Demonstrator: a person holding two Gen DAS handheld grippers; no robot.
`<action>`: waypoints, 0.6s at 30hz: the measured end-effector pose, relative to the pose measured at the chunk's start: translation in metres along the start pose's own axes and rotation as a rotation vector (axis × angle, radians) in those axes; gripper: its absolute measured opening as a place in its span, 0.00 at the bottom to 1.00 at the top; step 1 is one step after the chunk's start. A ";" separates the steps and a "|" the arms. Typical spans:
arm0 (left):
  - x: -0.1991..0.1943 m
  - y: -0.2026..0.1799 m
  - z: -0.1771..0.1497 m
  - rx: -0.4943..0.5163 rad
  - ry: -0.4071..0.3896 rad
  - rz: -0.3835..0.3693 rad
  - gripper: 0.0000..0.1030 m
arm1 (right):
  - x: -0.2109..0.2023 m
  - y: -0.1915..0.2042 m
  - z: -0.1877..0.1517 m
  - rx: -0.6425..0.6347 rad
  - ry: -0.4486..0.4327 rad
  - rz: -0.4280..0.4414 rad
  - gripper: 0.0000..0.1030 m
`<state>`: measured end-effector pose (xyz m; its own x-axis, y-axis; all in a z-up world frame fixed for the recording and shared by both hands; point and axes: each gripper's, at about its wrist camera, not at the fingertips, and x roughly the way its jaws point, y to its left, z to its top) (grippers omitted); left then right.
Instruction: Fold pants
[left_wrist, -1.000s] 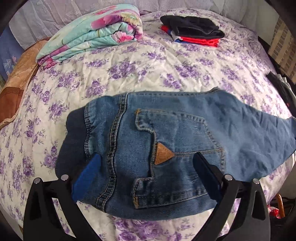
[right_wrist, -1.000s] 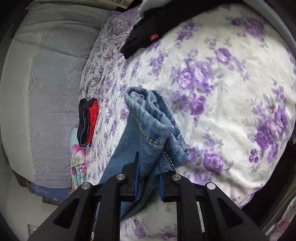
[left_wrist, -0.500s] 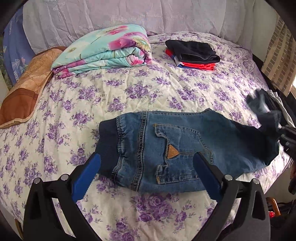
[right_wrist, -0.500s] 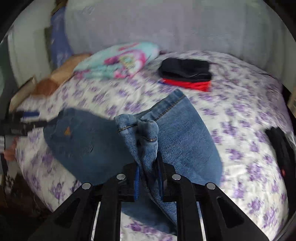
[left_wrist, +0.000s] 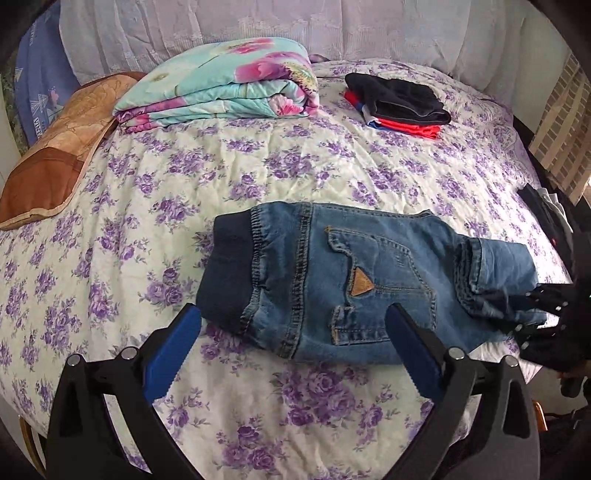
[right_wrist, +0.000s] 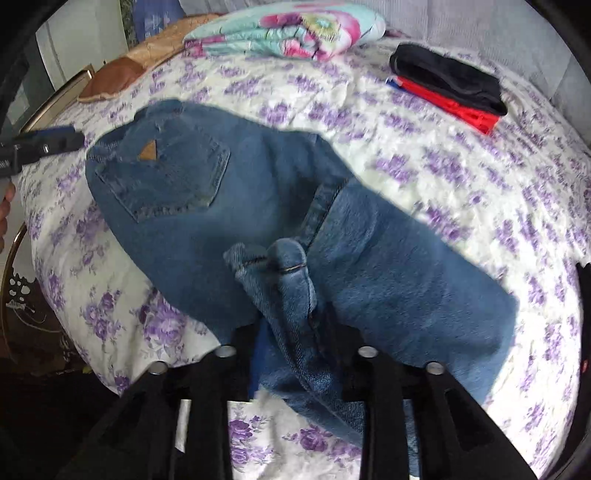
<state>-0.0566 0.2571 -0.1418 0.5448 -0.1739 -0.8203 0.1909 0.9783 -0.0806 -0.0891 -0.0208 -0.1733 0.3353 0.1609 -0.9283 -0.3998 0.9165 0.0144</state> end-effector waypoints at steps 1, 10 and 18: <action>0.000 -0.006 0.003 0.015 -0.004 -0.005 0.95 | 0.002 0.001 -0.004 0.003 -0.011 0.000 0.43; 0.007 -0.092 0.039 0.163 -0.040 -0.141 0.95 | -0.078 -0.098 -0.039 0.407 -0.257 0.328 0.76; 0.045 -0.219 0.036 0.370 0.004 -0.237 0.95 | 0.001 -0.194 -0.049 0.823 -0.234 0.529 0.68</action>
<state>-0.0442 0.0314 -0.1407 0.4477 -0.3879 -0.8057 0.5907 0.8047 -0.0592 -0.0532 -0.2166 -0.1951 0.4801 0.6070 -0.6333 0.1385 0.6604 0.7380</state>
